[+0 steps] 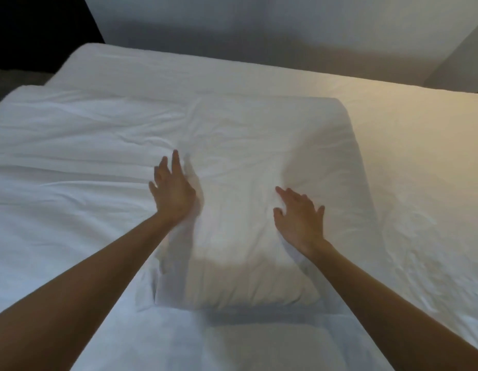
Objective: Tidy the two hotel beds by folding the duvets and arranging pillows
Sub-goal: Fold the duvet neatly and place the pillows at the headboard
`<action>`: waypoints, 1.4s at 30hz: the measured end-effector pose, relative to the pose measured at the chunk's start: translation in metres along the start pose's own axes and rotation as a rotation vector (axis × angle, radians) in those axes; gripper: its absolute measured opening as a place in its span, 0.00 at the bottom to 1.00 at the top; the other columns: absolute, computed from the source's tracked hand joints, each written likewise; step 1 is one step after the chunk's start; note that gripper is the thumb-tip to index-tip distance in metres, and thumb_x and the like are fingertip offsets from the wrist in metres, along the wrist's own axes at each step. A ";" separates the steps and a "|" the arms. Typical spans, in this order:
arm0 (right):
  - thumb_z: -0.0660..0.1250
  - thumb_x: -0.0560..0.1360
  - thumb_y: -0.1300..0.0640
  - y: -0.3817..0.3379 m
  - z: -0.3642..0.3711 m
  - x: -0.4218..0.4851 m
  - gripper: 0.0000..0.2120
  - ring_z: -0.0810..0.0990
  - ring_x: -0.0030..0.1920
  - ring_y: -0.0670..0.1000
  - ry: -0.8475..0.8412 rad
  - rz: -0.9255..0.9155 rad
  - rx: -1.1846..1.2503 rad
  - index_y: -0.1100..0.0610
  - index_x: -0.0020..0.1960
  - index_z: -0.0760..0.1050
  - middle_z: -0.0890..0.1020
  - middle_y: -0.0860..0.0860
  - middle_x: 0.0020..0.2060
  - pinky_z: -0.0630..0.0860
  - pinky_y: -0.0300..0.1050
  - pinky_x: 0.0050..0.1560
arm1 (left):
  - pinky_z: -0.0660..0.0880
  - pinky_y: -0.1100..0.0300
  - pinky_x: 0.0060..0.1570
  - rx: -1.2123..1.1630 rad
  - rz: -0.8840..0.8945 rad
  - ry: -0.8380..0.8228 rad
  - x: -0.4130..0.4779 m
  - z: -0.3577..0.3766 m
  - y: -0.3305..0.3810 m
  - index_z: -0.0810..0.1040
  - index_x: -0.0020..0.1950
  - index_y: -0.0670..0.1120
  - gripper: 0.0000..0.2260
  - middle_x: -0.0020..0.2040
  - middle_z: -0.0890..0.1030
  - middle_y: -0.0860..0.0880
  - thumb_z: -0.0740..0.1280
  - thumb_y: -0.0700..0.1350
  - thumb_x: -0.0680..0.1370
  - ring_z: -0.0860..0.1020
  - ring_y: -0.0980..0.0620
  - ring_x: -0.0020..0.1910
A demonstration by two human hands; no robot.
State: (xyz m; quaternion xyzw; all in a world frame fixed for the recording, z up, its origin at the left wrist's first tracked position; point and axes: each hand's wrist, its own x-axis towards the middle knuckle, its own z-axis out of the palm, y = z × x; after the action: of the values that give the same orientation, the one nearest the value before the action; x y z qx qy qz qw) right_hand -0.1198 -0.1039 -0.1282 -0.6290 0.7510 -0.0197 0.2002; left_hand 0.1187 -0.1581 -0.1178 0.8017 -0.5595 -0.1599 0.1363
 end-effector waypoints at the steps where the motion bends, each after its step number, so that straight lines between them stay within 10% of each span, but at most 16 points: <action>1: 0.55 0.81 0.55 -0.001 -0.003 0.001 0.25 0.58 0.76 0.52 0.088 -0.059 0.125 0.48 0.78 0.57 0.61 0.48 0.76 0.51 0.54 0.75 | 0.50 0.41 0.73 0.023 0.151 0.033 -0.012 0.004 0.014 0.50 0.79 0.49 0.28 0.79 0.52 0.45 0.55 0.40 0.81 0.51 0.42 0.77; 3: 0.54 0.81 0.63 -0.003 -0.003 0.004 0.25 0.60 0.75 0.49 0.161 -0.128 0.288 0.55 0.77 0.59 0.63 0.50 0.75 0.53 0.40 0.73 | 0.43 0.40 0.73 0.086 0.405 0.030 -0.037 0.019 0.050 0.50 0.79 0.52 0.28 0.80 0.49 0.48 0.53 0.38 0.80 0.45 0.44 0.78; 6: 0.51 0.82 0.61 0.016 0.021 0.005 0.25 0.52 0.78 0.52 0.165 -0.216 0.042 0.54 0.79 0.54 0.56 0.51 0.78 0.43 0.48 0.76 | 0.38 0.36 0.72 0.224 0.562 -0.115 -0.068 0.061 0.083 0.50 0.79 0.55 0.25 0.80 0.47 0.49 0.48 0.48 0.82 0.42 0.40 0.78; 12: 0.41 0.81 0.38 0.119 0.031 0.000 0.25 0.43 0.78 0.53 0.211 0.020 -0.175 0.36 0.77 0.44 0.46 0.45 0.79 0.37 0.58 0.75 | 0.44 0.37 0.73 0.389 0.593 -0.009 -0.041 0.096 -0.001 0.54 0.77 0.61 0.26 0.79 0.52 0.42 0.46 0.62 0.79 0.50 0.33 0.76; 17: 0.44 0.81 0.40 0.155 0.018 -0.014 0.26 0.42 0.78 0.56 0.129 0.212 -0.076 0.39 0.78 0.40 0.42 0.46 0.79 0.45 0.61 0.76 | 0.43 0.39 0.73 0.165 0.111 -0.033 -0.035 0.069 -0.018 0.52 0.79 0.54 0.26 0.78 0.45 0.36 0.50 0.58 0.82 0.45 0.31 0.76; 23: 0.45 0.81 0.47 0.076 0.031 -0.043 0.25 0.57 0.76 0.58 0.299 -0.037 0.022 0.48 0.76 0.61 0.61 0.54 0.76 0.50 0.63 0.73 | 0.45 0.32 0.69 0.163 0.468 0.091 -0.108 0.080 0.046 0.61 0.77 0.52 0.25 0.77 0.60 0.40 0.48 0.57 0.80 0.58 0.36 0.75; 30: 0.51 0.78 0.38 0.135 0.060 -0.082 0.28 0.55 0.77 0.55 0.161 -0.014 -0.172 0.42 0.77 0.58 0.58 0.47 0.77 0.46 0.69 0.71 | 0.42 0.30 0.69 0.339 0.429 -0.031 -0.139 0.103 -0.027 0.50 0.78 0.61 0.27 0.80 0.48 0.44 0.47 0.64 0.79 0.44 0.33 0.76; 35: 0.47 0.81 0.39 0.178 0.036 -0.107 0.30 0.43 0.78 0.59 -0.069 0.203 -0.134 0.41 0.77 0.36 0.37 0.48 0.78 0.58 0.64 0.72 | 0.48 0.39 0.73 0.345 0.360 -0.112 -0.152 0.078 -0.050 0.51 0.79 0.53 0.29 0.78 0.47 0.37 0.47 0.61 0.80 0.48 0.34 0.77; 42: 0.49 0.83 0.49 0.113 -0.037 -0.153 0.27 0.49 0.78 0.57 -0.085 0.124 -0.188 0.50 0.80 0.44 0.49 0.52 0.79 0.52 0.57 0.76 | 0.53 0.47 0.73 0.519 0.462 -0.360 -0.164 -0.008 -0.024 0.49 0.79 0.49 0.27 0.80 0.47 0.45 0.52 0.56 0.82 0.52 0.42 0.77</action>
State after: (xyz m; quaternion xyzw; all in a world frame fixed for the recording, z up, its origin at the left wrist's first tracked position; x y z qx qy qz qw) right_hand -0.2181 0.0574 -0.0837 -0.5976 0.7777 0.0898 0.1729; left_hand 0.0894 0.0050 -0.1025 0.6215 -0.7622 -0.1163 -0.1391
